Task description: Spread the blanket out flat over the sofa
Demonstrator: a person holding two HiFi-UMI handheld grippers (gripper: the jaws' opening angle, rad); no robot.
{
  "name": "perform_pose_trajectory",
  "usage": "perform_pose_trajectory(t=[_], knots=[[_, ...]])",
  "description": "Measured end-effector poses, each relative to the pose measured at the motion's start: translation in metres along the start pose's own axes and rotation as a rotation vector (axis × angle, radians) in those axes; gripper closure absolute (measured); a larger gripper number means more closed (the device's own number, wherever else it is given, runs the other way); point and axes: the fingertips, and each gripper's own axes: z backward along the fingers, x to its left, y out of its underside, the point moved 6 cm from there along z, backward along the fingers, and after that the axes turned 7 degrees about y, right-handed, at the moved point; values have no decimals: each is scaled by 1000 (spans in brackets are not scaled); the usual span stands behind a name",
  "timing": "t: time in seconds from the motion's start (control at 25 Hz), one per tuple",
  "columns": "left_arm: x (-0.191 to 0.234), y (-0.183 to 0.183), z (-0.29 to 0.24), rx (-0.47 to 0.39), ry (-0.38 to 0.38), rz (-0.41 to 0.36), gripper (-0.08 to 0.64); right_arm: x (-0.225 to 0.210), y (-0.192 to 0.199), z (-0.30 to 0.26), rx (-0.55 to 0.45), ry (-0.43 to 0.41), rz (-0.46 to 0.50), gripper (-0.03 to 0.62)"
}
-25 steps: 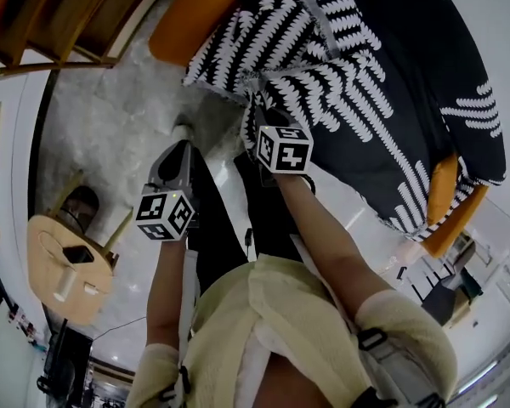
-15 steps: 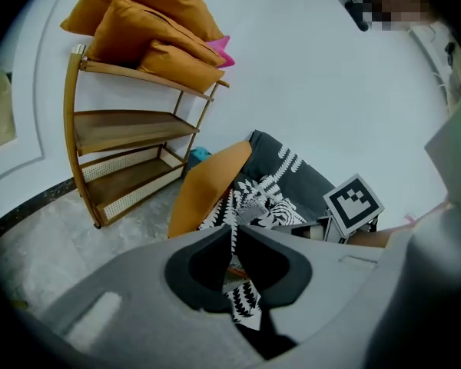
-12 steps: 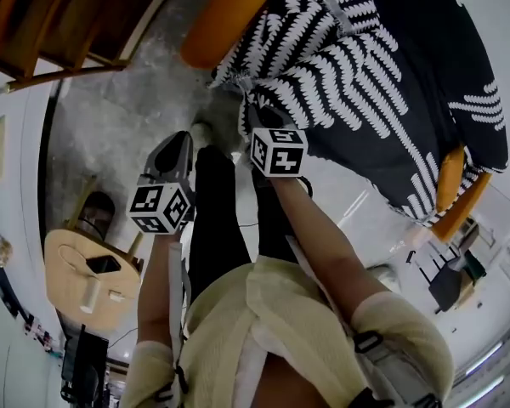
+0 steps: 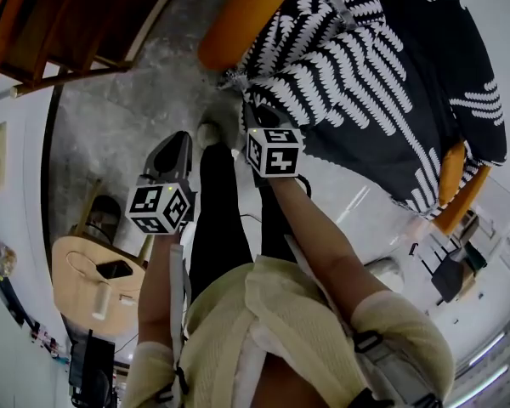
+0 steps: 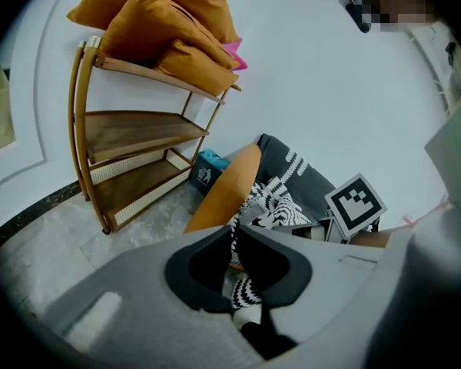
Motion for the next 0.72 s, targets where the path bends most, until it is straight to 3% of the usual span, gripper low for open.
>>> perform_pose_trajectory(t=[0.72], knots=[[23,0,24,3,-19,-4,534,80,27,-9,60,-133,124,560]])
